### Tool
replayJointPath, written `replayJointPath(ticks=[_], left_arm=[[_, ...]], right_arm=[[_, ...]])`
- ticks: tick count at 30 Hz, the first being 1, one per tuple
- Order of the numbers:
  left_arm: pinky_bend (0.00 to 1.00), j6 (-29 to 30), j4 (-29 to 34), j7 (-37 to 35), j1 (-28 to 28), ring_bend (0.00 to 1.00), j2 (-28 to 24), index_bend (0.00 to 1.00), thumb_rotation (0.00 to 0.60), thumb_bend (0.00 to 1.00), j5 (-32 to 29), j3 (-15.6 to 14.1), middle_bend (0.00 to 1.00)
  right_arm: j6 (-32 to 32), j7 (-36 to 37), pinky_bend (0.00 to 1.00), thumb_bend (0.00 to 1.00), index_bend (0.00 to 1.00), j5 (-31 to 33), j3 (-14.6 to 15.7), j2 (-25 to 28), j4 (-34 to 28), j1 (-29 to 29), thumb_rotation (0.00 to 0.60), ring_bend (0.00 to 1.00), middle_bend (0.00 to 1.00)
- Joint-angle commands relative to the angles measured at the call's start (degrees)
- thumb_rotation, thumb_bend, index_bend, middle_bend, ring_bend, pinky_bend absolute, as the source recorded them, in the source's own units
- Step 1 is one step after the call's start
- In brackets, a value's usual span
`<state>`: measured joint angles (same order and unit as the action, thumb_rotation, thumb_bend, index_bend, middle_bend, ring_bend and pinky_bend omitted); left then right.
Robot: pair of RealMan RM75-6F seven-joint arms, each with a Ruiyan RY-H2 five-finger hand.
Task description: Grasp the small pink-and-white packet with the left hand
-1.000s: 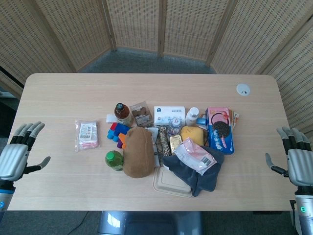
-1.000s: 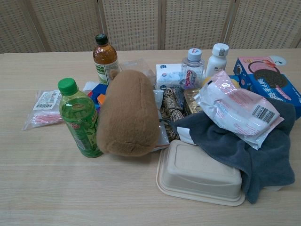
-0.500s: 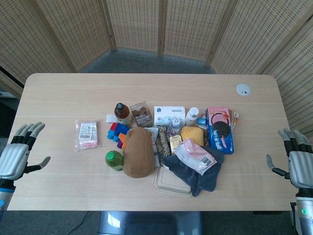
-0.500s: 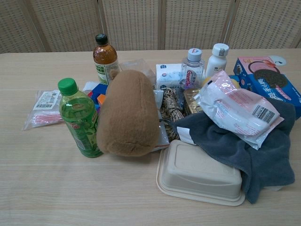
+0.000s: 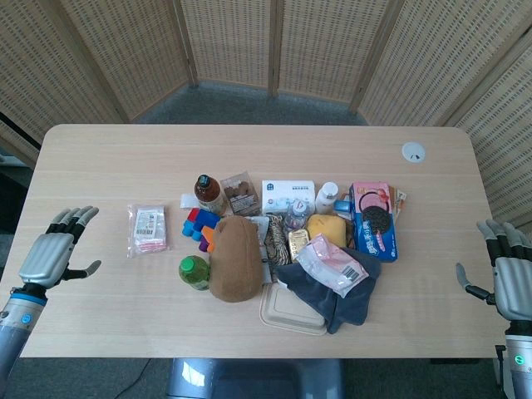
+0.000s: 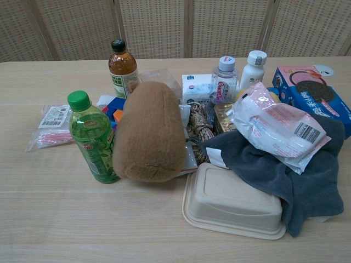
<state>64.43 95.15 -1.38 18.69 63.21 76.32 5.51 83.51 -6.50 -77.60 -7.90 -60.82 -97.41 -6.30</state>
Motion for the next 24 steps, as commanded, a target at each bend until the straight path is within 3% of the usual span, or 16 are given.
replayJointPath(ticks=[1,10,24], left_arm=[[0.0,-7.03,-3.43,1.57,4.0,0.0,2.44,0.0,0.6,0.3,-4.41,0.61,0.0],[0.0,-18.9,-11.79,3.83,11.04,0.0,8.49,0.0,0.6,0.3,-12.3,1.64,0.0],[0.0,-25.57,-25.54,7.89,18.17,0.0,20.05,0.0,0.6,0.3,-18.46,2.19,0.0]], right_arm=[[-0.02,0.17,0.0,0.41,0.0,0.46,0.05,0.05,0.1,0.26,0.336,0.0,0.0],[1.23,0.08,0.0,0.42,0.0,1.18,-0.17,1.44,-0.77,1.37,0.336,0.0,0.0],[2.07,0.42,0.0,0.42,0.0,2.01,-0.49,2.15,-1.02,2.31,0.335,0.0,0.0]])
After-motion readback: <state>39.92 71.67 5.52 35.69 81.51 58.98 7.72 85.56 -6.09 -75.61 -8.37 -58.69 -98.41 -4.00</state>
